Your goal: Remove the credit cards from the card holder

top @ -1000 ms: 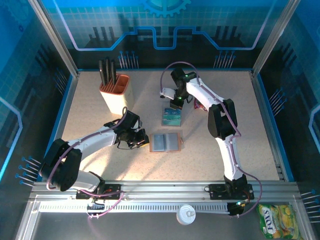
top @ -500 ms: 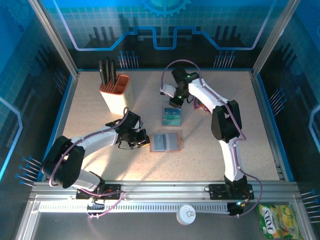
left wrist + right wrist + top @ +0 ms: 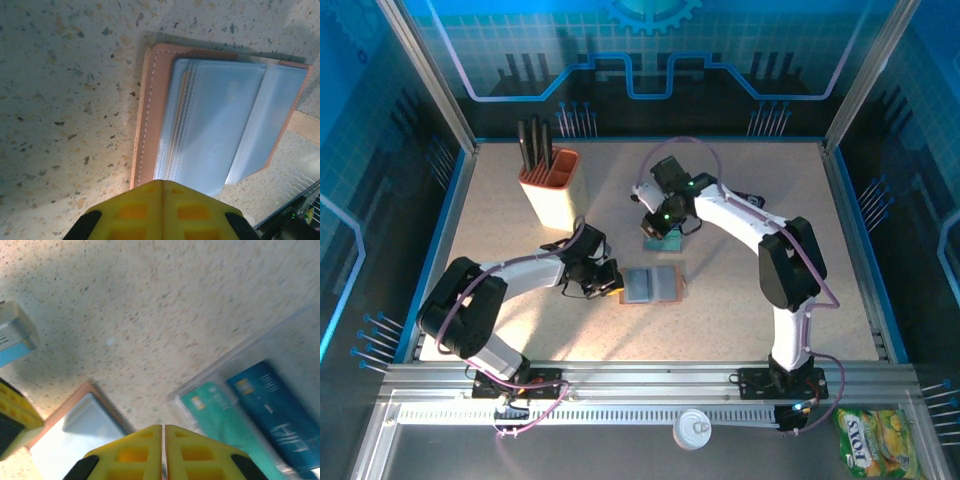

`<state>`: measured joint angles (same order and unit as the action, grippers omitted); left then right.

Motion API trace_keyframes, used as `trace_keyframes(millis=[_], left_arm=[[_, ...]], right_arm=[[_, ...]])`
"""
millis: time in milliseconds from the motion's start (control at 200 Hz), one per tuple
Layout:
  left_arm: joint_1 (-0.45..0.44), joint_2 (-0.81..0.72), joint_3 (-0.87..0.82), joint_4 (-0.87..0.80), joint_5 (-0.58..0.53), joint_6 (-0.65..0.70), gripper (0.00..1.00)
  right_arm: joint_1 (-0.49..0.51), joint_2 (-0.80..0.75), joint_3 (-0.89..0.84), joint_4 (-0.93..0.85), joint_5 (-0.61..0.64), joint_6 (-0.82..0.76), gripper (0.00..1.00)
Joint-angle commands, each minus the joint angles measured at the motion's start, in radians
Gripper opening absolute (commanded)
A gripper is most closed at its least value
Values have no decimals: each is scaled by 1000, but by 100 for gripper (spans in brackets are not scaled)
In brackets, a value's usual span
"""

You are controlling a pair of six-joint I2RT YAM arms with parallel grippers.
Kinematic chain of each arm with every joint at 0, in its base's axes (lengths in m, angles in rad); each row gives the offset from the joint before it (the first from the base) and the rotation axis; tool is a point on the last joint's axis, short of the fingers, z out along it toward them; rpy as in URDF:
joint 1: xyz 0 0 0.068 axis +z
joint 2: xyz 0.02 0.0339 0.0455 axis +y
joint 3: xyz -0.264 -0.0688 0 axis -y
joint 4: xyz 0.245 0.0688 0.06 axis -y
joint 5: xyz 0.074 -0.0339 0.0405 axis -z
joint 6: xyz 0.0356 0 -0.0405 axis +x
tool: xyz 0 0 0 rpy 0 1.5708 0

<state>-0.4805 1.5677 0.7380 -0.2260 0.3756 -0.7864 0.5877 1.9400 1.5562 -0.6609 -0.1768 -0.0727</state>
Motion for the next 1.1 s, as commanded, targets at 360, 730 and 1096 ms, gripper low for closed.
trace_keyframes(millis=[360,730,1096], left_arm=[[5,45,21,-10,-3,19,0],[4,54,27,-24,-15,27,0],[4,58,34,-34,-25,39,0]], right_arm=[[45,-174,-376,326,-232,547,12],[98,-159,-433,294,-207,687,19],[121,-133,-444,308,-221,735,35]])
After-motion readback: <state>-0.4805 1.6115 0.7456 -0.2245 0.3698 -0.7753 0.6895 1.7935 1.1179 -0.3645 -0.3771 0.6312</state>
